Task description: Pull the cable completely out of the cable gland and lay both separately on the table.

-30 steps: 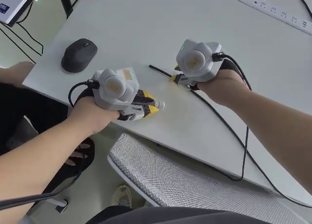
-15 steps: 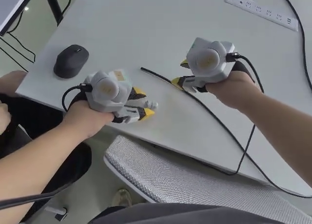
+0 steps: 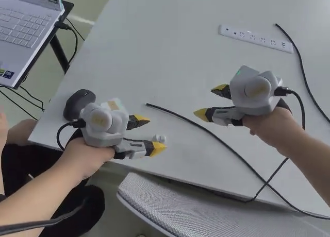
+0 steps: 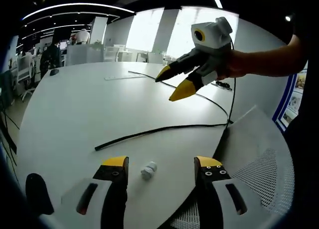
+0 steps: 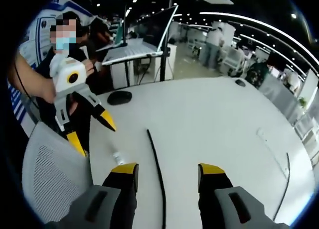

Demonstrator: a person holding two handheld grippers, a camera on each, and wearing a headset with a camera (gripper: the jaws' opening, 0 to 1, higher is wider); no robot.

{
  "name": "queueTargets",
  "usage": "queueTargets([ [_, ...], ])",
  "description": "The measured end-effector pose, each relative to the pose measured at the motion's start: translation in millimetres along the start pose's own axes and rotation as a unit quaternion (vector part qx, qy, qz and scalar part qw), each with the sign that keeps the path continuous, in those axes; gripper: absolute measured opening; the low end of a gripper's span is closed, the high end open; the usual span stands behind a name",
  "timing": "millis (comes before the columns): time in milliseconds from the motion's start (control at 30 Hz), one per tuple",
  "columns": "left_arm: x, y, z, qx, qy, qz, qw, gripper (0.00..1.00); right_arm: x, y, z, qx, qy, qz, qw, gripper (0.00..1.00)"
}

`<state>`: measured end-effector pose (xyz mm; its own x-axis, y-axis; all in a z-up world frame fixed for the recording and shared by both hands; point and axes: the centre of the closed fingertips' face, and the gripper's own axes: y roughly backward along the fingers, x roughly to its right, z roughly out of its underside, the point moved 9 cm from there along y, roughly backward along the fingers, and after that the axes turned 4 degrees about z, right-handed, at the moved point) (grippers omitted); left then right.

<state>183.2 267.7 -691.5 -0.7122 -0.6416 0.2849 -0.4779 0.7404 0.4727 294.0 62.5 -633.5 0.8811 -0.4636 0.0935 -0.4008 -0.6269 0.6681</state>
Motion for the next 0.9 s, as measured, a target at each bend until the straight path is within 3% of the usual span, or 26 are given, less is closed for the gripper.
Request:
queueTargets([
  [67,1.0,2.4,-3.6,0.004,0.003,0.000,1.0000,0.55,2.3,15.0,1.5,0.022,-0.018,0.013,0.9995,0.46],
  [200,9.6,6.7,-13.6,0.015,0.008,0.008,0.9998,0.61,2.5,41.3,13.7,0.033,-0.041,0.026,0.9983,0.48],
  [367,11.1,10.1,-17.9,0.016,0.011,0.008,0.9998,0.66,3.7,68.3,35.0,0.043,-0.072,0.039,0.9957,0.53],
  [433,11.5,12.0,-19.1,0.016,0.015,0.006,0.9997,0.69,3.3,74.5,40.2,0.047,-0.087,0.041,0.9943,0.55],
  [500,13.3,14.8,-21.4,0.022,0.019,0.004,0.9996,0.70,1.7,86.3,49.5,0.065,-0.123,0.044,0.9893,0.57],
  [733,21.9,22.1,-28.0,0.032,0.034,-0.007,0.9989,0.76,-2.3,111.6,77.2,0.069,-0.144,0.056,0.9856,0.62],
  [900,24.9,27.7,-26.8,0.026,0.038,-0.012,0.9989,0.79,-7.3,125.7,98.5,0.079,-0.178,0.055,0.9793,0.68],
])
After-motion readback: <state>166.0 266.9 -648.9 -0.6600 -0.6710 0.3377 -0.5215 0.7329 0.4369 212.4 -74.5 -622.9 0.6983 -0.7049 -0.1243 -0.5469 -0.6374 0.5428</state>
